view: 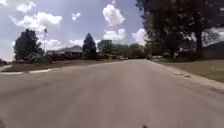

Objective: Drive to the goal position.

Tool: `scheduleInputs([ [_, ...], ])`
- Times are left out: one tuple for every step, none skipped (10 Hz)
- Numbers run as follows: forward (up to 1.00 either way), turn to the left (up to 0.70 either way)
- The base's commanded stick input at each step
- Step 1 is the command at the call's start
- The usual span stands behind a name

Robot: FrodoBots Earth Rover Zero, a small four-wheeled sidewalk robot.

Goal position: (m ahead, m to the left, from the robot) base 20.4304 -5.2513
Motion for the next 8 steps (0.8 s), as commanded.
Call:
scheduleInputs([
  [0.85, -0.34],
  [0.85, -0.34],
  [0.85, -0.23],
  [0.85, 0.00],
  [0.85, 0.00],
  [0.85, 0.00],
  [0.85, 0.00],
  [0.85, 0.00],
])
